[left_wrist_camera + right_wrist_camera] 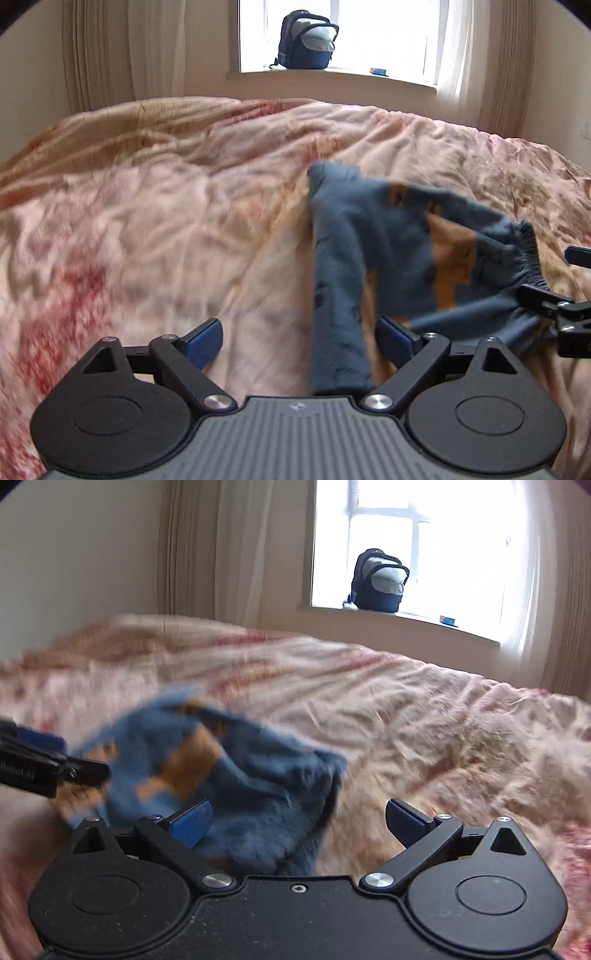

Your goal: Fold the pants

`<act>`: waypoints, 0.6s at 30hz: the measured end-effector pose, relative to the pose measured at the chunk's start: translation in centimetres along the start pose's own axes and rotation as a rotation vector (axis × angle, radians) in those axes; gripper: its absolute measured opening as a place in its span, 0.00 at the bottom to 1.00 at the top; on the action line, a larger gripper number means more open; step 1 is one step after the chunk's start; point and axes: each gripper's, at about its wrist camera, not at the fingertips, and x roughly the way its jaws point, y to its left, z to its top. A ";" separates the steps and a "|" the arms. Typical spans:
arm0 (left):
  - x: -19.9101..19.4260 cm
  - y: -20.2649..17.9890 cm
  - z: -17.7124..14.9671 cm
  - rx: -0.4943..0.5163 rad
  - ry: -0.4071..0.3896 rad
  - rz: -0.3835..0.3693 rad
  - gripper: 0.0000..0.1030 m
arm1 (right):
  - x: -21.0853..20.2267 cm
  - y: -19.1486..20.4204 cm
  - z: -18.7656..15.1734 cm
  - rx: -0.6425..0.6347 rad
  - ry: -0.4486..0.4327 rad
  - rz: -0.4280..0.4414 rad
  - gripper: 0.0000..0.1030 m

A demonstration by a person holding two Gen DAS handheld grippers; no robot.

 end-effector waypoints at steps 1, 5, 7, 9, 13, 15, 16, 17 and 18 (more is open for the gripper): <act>0.0 0.4 -0.4 -0.007 0.003 -0.006 0.96 | -0.1 -0.4 -0.6 0.001 0.004 -0.003 0.99; -0.9 0.7 0.3 -0.011 0.003 -0.013 0.96 | -0.7 -2.5 -1.6 0.124 0.002 0.066 0.99; -1.7 0.3 1.8 0.006 -0.049 -0.030 0.97 | -1.8 -2.7 -0.7 0.108 -0.063 0.092 0.99; -1.8 -0.6 4.1 0.031 -0.105 -0.057 0.99 | -2.3 -2.1 0.9 0.020 -0.132 0.079 0.99; 1.4 -2.9 8.7 0.079 -0.143 -0.049 0.95 | 0.6 -0.7 4.2 -0.086 -0.186 0.000 0.99; 4.1 -3.9 9.7 0.098 -0.124 -0.022 0.92 | 2.7 -0.2 4.6 -0.107 -0.195 -0.021 0.99; 5.4 -4.2 10.0 0.114 -0.120 0.009 0.90 | 3.9 0.2 4.6 -0.124 -0.173 -0.039 0.99; 6.7 -4.5 9.8 0.133 -0.121 0.040 0.90 | 5.0 0.4 4.5 -0.149 -0.150 -0.052 0.99; 7.8 -4.4 9.6 0.150 -0.119 0.081 0.88 | 5.9 0.6 4.2 -0.179 -0.133 -0.072 0.99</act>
